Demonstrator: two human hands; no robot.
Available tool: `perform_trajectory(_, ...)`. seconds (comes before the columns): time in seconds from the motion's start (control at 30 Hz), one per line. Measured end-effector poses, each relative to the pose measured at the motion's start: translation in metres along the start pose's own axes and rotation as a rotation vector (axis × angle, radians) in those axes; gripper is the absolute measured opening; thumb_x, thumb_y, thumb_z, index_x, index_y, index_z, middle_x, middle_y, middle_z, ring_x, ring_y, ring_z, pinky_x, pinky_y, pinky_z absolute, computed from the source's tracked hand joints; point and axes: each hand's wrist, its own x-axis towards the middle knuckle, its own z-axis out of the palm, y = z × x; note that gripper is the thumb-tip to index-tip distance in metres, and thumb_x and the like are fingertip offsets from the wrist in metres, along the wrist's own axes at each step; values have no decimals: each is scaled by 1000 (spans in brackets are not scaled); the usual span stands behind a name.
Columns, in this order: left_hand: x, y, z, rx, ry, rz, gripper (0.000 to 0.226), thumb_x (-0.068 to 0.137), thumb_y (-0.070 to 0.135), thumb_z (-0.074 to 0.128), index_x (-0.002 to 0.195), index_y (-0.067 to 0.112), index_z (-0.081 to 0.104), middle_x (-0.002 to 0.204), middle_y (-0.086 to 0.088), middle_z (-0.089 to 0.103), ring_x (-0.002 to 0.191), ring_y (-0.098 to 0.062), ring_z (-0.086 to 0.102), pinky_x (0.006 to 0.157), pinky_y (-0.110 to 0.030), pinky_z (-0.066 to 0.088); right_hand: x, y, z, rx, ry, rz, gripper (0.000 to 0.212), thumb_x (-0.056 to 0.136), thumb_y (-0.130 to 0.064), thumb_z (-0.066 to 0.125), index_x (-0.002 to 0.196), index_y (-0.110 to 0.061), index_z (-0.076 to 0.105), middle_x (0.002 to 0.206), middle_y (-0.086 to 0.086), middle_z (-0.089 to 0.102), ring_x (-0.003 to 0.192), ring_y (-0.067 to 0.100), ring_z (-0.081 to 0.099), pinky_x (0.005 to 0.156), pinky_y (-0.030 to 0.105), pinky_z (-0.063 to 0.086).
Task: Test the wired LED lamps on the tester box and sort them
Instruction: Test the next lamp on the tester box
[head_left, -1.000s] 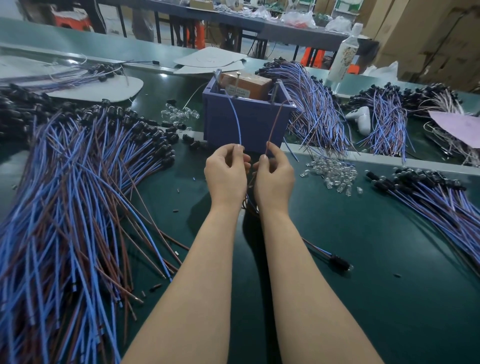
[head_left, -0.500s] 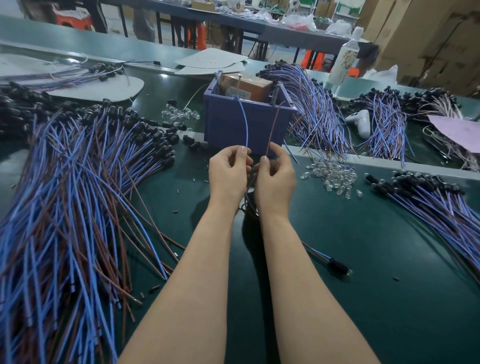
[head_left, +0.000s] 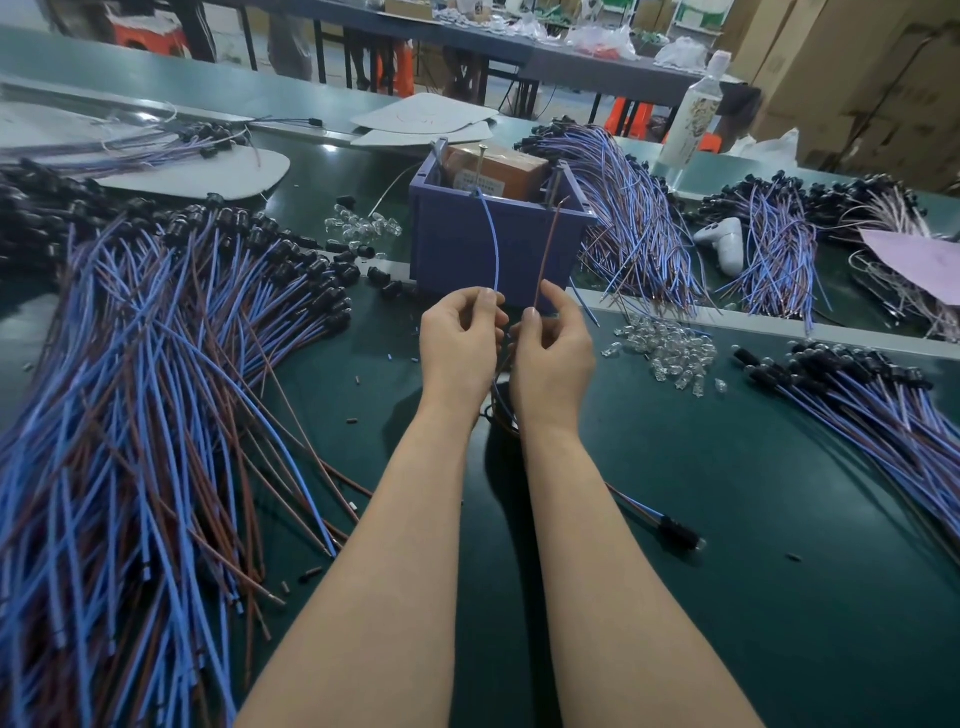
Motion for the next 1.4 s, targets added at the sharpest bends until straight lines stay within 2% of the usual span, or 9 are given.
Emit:
perform_trajectory(0.3, 1, -1, 0, 4, 2, -5, 17, 97, 11, 49, 88, 9, 63, 66, 3, 56, 48, 6, 50, 51, -10, 43, 0, -1, -1, -9, -2, -5, 32, 95, -13, 50, 126, -18, 57, 86, 2, 64, 78, 16, 60, 74, 23, 47)
perform_trajectory(0.4, 2, -2, 1, 0, 7, -5, 17, 97, 10, 49, 88, 8, 62, 66, 4, 56, 47, 6, 50, 51, -10, 43, 0, 0, 0, -13, 3, -10, 32, 95, -13, 50, 126, -17, 57, 85, 1, 63, 76, 13, 58, 71, 18, 44)
perform_trajectory(0.6, 2, -1, 2, 2, -5, 1, 17, 98, 11, 48, 89, 7, 63, 66, 3, 55, 47, 6, 50, 52, -10, 43, -1, -2, 0, -9, -1, -5, 33, 95, -13, 50, 126, -17, 56, 97, 9, 68, 84, 19, 61, 81, 30, 50)
perform_trajectory(0.77, 3, -2, 3, -3, -7, -1, 18, 97, 10, 49, 86, 9, 62, 65, 3, 55, 46, 5, 49, 52, -11, 43, 1, 1, 0, 11, 8, -5, 31, 95, -12, 50, 124, -18, 58, 80, 1, 62, 74, 14, 57, 72, 20, 44)
perform_trajectory(0.97, 4, -3, 2, 4, -1, 2, 19, 97, 11, 49, 85, 10, 62, 65, 4, 56, 47, 5, 50, 54, -13, 45, 2, 3, 0, -3, 10, -14, 30, 95, -13, 50, 123, -19, 58, 83, 1, 64, 75, 13, 59, 62, 5, 38)
perform_trajectory(1.2, 3, -5, 3, 7, 10, 0, 16, 97, 12, 48, 89, 9, 62, 66, 5, 56, 49, 6, 51, 54, -12, 45, 1, 2, 1, 3, 15, -7, 30, 94, -13, 50, 123, -19, 58, 83, 1, 64, 77, 15, 60, 71, 18, 44)
perform_trajectory(1.3, 2, -5, 3, 8, 14, 6, 16, 97, 12, 49, 87, 11, 61, 65, 6, 57, 49, 6, 51, 55, -12, 47, 2, 3, 1, 0, 18, -9, 30, 94, -13, 50, 122, -19, 58, 82, 0, 63, 77, 15, 61, 68, 15, 42)
perform_trajectory(1.4, 1, -6, 4, 1, 19, 8, 16, 97, 12, 49, 86, 13, 60, 65, 6, 57, 48, 6, 52, 55, -12, 47, 3, 4, 1, 0, 20, -9, 30, 94, -13, 51, 122, -19, 58, 82, -1, 64, 76, 14, 60, 62, 5, 39)
